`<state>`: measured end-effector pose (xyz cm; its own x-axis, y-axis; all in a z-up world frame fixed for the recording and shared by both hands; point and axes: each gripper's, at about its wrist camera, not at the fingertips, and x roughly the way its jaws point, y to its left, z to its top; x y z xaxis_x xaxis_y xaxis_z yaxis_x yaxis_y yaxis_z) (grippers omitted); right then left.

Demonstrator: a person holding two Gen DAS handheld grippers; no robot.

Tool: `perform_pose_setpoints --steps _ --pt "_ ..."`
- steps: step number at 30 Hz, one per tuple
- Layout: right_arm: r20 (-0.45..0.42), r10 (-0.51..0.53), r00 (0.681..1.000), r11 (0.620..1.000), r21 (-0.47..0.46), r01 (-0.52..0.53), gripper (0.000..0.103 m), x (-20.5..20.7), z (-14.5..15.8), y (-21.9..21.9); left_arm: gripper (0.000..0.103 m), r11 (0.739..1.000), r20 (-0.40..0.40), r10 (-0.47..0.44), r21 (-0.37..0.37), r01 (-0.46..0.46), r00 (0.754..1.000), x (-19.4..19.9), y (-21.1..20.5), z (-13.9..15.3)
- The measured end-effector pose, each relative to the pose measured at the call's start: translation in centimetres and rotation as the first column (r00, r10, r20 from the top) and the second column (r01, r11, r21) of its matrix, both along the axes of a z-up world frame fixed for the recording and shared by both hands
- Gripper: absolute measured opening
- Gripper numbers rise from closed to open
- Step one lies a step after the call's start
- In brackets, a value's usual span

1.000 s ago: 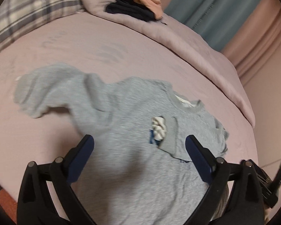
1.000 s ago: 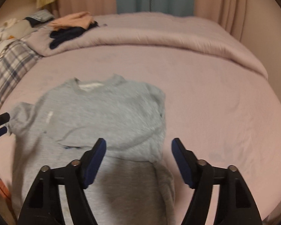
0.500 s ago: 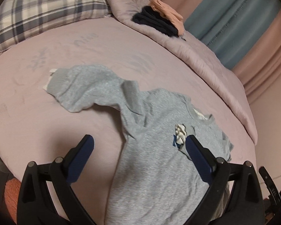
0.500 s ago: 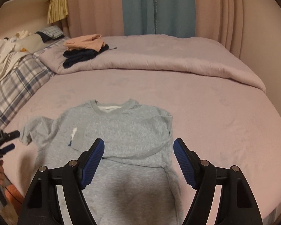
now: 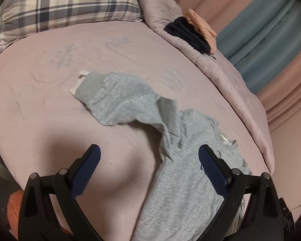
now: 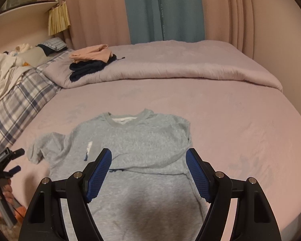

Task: Fold small clothes
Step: 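Move the left tool to the other sleeve cuff and grasp it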

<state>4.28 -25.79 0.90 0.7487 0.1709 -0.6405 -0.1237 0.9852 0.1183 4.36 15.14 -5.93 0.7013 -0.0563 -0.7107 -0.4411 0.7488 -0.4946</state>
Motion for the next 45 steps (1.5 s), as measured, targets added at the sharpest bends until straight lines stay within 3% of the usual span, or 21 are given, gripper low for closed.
perform_pose_setpoints --steps 15,22,34,45 --pt "-0.012 -0.028 1.000 1.000 0.007 0.028 0.076 -0.2 0.0 0.3 0.097 0.989 -0.032 0.107 -0.099 -0.109 0.994 0.3 4.1 -2.0" --pt "-0.022 -0.031 0.999 0.999 -0.004 0.031 0.076 0.0 -0.1 0.5 0.091 0.974 -0.036 0.154 -0.161 -0.158 0.987 0.5 5.9 -2.8" --pt "-0.046 -0.045 0.998 0.999 -0.019 0.045 0.076 0.2 -0.5 0.7 0.069 0.937 -0.145 0.244 -0.220 -0.272 0.959 2.5 9.2 -6.5" --pt "-0.056 -0.051 0.997 0.999 -0.021 0.050 0.076 0.4 -0.7 0.7 0.039 0.892 -0.123 0.292 -0.322 -0.316 0.949 2.6 11.1 -7.8"
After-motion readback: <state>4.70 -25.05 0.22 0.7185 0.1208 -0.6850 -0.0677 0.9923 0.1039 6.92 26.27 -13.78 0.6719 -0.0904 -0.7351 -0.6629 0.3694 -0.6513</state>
